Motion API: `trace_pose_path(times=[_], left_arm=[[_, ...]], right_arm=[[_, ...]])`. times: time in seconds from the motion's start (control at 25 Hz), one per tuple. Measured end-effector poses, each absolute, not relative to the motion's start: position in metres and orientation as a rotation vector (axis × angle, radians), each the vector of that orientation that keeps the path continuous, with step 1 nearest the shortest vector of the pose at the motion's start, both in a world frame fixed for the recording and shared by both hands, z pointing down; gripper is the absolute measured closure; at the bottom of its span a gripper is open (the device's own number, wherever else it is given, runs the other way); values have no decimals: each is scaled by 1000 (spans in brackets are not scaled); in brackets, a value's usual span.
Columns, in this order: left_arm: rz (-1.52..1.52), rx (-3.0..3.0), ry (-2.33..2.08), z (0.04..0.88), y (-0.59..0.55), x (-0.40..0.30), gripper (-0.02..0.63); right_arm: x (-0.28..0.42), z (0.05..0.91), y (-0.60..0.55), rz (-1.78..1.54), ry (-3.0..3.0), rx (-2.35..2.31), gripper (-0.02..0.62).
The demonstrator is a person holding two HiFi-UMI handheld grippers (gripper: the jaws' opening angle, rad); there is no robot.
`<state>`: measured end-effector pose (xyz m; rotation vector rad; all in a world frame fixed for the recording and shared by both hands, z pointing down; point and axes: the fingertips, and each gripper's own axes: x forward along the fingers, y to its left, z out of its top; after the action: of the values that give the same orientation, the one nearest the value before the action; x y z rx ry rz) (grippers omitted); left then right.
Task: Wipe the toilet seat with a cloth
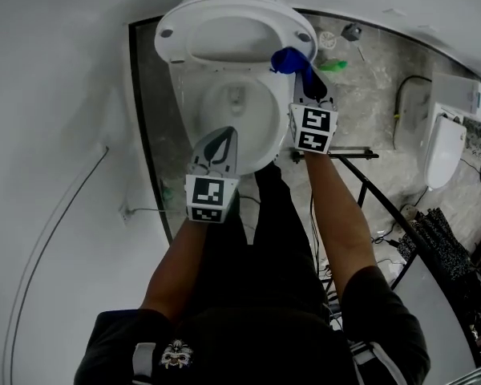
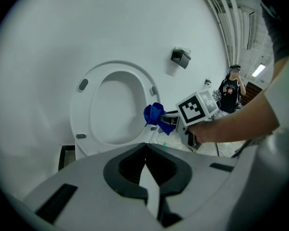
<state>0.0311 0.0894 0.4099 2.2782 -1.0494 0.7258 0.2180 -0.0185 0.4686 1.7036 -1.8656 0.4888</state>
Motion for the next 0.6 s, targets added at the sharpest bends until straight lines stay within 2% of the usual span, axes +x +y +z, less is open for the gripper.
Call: trace_pose_path(times=[0.6], left_arm=[[748,2204,-1053,447,103,14,597]], right_arm=[[201,552,2,576,-1783,1549,531]])
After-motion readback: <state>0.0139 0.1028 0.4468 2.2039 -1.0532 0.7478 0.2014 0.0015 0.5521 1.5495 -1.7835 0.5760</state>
